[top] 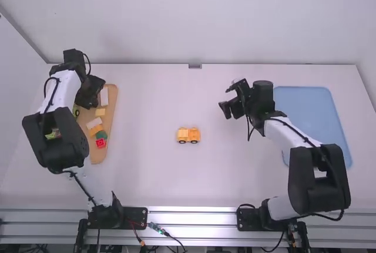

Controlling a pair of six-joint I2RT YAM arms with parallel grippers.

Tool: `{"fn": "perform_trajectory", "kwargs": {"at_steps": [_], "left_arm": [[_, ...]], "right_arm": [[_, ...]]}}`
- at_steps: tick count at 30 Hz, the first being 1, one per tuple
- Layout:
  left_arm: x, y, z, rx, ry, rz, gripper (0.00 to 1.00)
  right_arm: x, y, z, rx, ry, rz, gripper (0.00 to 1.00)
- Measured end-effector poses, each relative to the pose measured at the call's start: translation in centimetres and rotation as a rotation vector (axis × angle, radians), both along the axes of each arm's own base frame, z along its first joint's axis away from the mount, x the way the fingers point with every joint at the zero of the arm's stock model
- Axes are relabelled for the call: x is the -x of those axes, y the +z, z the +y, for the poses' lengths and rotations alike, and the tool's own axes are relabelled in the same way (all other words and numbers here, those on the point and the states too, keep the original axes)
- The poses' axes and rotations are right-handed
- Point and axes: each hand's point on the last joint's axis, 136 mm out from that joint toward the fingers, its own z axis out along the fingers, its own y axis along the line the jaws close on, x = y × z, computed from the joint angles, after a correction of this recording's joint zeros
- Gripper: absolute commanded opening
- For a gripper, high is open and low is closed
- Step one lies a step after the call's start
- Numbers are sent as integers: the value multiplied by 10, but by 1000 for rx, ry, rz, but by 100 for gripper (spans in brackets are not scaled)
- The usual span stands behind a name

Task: Assemble lego blocks to make yellow taxi

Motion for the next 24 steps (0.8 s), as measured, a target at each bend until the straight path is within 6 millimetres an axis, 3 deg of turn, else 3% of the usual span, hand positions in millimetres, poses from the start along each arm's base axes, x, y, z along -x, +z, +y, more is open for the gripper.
{"fn": "perform_trajectory", "kwargs": {"at_steps": [3, 8, 17, 21, 24], "left_arm": [[5, -26, 0, 42, 44, 105, 72], [14, -58, -3, 109, 184, 240, 73], [-6, -65, 4, 103, 276, 148, 67], [-9, -80, 4, 103, 266, 121, 57], [-8, -90, 4, 104, 271, 118, 55]], "right_arm": [[0, -10, 0, 10, 6, 22, 99], [1, -16, 0, 22, 16, 28, 99], [1, -15, 0, 30, 24, 21, 99], [1, -15, 0, 32, 25, 20, 99], [1, -15, 0, 33, 26, 19, 99]]}}
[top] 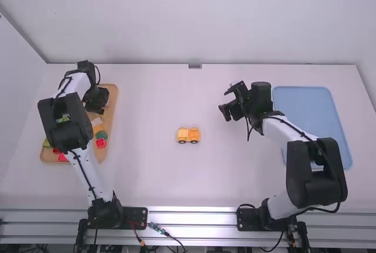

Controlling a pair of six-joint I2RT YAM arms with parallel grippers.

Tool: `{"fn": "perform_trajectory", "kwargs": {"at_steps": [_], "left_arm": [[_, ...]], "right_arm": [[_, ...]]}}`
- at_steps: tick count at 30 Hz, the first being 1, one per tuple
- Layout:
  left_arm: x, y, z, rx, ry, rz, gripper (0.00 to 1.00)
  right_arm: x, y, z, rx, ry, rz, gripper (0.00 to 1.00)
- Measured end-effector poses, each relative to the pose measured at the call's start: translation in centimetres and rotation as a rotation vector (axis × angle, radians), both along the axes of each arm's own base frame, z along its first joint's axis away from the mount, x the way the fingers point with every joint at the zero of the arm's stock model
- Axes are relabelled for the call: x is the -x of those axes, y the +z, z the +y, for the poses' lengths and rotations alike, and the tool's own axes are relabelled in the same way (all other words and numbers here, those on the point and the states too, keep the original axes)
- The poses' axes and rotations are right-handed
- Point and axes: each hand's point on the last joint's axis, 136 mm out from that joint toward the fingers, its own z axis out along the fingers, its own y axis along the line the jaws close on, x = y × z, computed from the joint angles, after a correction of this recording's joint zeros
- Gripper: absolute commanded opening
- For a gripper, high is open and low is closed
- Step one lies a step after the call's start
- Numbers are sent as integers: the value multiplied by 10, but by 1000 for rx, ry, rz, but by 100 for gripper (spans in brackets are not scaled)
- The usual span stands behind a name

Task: Assemble lego blocks to make yellow taxi

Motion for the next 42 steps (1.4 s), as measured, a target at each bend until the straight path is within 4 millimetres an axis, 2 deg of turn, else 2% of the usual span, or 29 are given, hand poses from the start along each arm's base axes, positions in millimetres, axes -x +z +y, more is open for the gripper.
{"fn": "perform_trajectory", "kwargs": {"at_steps": [3, 8, 13, 31, 36, 42], "left_arm": [[3, -7, -1, 1, 13, 4, 54], [1, -6, 1, -5, 10, -3, 54], [-4, -5, 2, -15, -4, -23, 48], [5, -7, 3, -40, -144, 30, 42], [8, -14, 3, -46, -164, 38, 43], [10, -21, 2, -49, -173, 37, 38]], "right_arm": [[0, 0, 0, 0, 1, 0, 99], [0, 0, 0, 1, 1, -1, 99], [0, 0, 0, 0, 0, 0, 99], [0, 0, 0, -2, -2, 1, 99], [0, 0, 0, 0, 0, 0, 99], [0, 0, 0, -2, -2, 1, 99]]}}
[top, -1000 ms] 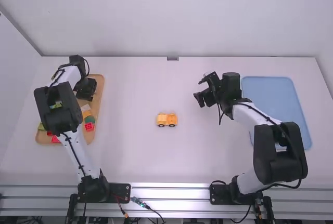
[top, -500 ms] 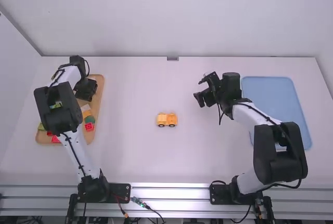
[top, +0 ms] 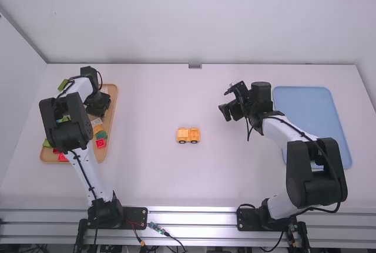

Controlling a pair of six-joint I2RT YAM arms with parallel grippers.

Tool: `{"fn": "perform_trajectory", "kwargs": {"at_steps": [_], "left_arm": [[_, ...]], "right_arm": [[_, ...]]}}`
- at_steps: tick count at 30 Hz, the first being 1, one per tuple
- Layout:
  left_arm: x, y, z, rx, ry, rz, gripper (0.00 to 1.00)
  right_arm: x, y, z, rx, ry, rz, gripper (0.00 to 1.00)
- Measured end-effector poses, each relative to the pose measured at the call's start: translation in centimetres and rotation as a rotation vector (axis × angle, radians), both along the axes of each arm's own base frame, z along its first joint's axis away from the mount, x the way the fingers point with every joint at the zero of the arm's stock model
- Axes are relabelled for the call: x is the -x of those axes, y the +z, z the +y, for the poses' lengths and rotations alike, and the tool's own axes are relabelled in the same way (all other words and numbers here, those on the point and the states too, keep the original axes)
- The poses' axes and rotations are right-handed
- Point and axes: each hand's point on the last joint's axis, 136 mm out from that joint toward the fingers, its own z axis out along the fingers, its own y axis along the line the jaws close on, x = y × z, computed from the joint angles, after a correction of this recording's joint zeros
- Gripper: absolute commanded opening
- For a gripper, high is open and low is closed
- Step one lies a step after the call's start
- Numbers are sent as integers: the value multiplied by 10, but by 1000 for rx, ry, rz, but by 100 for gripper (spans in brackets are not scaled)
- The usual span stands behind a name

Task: Assemble lego blocks to make yellow taxi

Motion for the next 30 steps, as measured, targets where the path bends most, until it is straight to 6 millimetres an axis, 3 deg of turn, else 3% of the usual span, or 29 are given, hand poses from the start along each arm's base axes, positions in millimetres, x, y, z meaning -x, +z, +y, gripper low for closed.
{"fn": "perform_trajectory", "kwargs": {"at_steps": [3, 6, 7, 8, 10, 14, 25, 30], "left_arm": [[0, 0, 1, -5, 0, 2, 33], [0, 0, 1, -7, -5, 2, 35], [0, 0, 1, -8, -7, 1, 32], [0, 0, 1, -8, -7, 1, 21], [1, 0, 2, -11, -9, 6, 10], [4, 1, 4, -22, -12, 21, 2], [11, 2, 11, -69, -25, 56, 2], [0, 9, 7, -67, -132, 41, 1]], "right_arm": [[0, 0, 0, 1, 0, 0, 99], [0, 0, 0, 1, 0, 0, 99], [0, 0, 0, 0, 0, 0, 99], [0, 0, 0, 0, 0, 0, 99], [0, 0, 0, 0, 0, 0, 99], [0, 0, 0, 1, 2, -1, 99], [0, 0, 0, 1, 1, -2, 99], [-2, 2, 0, 0, 2, -14, 99]]}}
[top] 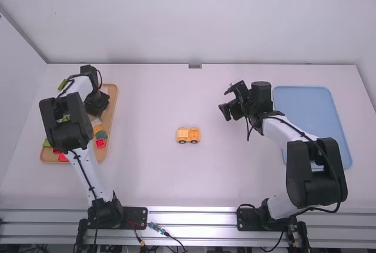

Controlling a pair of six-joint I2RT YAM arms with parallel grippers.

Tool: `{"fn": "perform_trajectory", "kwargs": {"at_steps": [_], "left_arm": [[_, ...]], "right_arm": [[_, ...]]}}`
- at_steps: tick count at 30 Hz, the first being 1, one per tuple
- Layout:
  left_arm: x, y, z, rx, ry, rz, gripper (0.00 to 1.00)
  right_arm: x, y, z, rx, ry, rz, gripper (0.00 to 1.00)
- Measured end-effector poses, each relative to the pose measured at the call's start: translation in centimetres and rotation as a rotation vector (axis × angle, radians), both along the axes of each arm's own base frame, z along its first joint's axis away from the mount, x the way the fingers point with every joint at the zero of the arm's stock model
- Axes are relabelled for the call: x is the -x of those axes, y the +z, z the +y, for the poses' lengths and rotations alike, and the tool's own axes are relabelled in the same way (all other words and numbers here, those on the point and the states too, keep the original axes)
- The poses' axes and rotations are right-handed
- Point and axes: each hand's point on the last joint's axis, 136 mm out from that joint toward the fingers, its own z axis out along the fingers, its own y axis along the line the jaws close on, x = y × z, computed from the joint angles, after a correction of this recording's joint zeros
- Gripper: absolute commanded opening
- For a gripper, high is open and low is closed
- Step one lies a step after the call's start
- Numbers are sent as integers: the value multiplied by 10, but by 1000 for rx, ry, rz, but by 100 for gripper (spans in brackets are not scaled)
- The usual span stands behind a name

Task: Assemble lego blocks to make yellow taxi

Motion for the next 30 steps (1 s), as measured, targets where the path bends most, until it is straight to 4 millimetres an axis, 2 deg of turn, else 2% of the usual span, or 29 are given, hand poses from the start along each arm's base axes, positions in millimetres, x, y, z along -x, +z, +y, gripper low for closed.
{"fn": "perform_trajectory", "kwargs": {"at_steps": [3, 6, 7, 11, 13, 15, 16, 18, 19, 23, 24, 25, 28, 30], "left_arm": [[-13, 13, -4, -8, -69, -18, 2], [-32, 36, -20, -51, -162, -30, 1], [-32, 36, -20, -51, -162, -30, 1], [-59, 62, -63, -95, -355, -53, 1], [-77, 77, -97, -117, -483, -86, 2], [-86, 84, -115, -130, -549, -106, 1], [-93, 90, -132, -143, -614, -125, 1], [-104, 98, -182, -167, -827, -153, 1], [-105, 98, -199, -166, -902, -155, 1], [-93, 98, -298, -149, -1313, -173, 1], [-91, 99, -309, -150, -1361, -179, 1], [-86, 100, -336, -145, -1472, -197, 2], [-67, 99, -389, -141, -1726, -222, 2], [-60, 95, -405, -148, -1824, -230, 2]], "right_arm": [[-1, 1, 0, -4, -4, -5, 99], [-3, 3, 0, -18, -15, -7, 99], [-3, 3, 0, -18, -15, -7, 99], [-3, 3, -1, -31, -32, 4, 99], [-2, 2, -1, -34, -37, 15, 99], [-2, 2, -2, -32, -40, 20, 99], [-3, 3, -3, -31, -49, 25, 99], [-10, 6, -13, -28, -131, 39, 99], [-12, 5, -18, -26, -162, 47, 99], [-17, 1, -59, -10, -366, 111, 99], [-16, 0, -65, -9, -383, 119, 99], [-15, -2, -77, -13, -419, 138, 99], [-12, -1, -104, -42, -483, 155, 99], [-10, 4, -115, -60, -502, 145, 99]]}}
